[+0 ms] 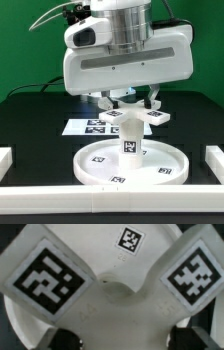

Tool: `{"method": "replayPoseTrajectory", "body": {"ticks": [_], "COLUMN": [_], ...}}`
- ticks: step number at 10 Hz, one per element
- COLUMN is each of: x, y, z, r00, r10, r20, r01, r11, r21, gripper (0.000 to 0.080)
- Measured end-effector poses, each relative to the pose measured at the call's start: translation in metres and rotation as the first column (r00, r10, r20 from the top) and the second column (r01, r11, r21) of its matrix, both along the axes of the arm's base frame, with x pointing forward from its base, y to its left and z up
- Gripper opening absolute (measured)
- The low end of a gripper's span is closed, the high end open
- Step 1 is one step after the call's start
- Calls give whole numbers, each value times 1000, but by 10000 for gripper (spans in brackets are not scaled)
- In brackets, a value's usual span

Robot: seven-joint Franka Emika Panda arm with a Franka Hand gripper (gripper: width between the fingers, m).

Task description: Assemble round table

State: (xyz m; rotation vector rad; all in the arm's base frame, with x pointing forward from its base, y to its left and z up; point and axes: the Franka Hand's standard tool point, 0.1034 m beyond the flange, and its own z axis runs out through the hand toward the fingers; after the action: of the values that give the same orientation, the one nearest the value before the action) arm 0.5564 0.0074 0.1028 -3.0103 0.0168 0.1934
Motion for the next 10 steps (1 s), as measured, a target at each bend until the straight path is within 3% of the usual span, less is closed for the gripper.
{"method": "replayPoseTrajectory", "body": {"ticks": [2, 5, 10], "x": [1, 3, 10], "y": [0, 3, 8], "z": [0, 2, 4], "r00": [991, 905, 592], "r10": [-131, -424, -805], "r20": [-12, -38, -17], "r01": [130, 423, 804], "r11": [991, 905, 592], "r21": [-16, -36, -50], "gripper": [439, 439, 439]}}
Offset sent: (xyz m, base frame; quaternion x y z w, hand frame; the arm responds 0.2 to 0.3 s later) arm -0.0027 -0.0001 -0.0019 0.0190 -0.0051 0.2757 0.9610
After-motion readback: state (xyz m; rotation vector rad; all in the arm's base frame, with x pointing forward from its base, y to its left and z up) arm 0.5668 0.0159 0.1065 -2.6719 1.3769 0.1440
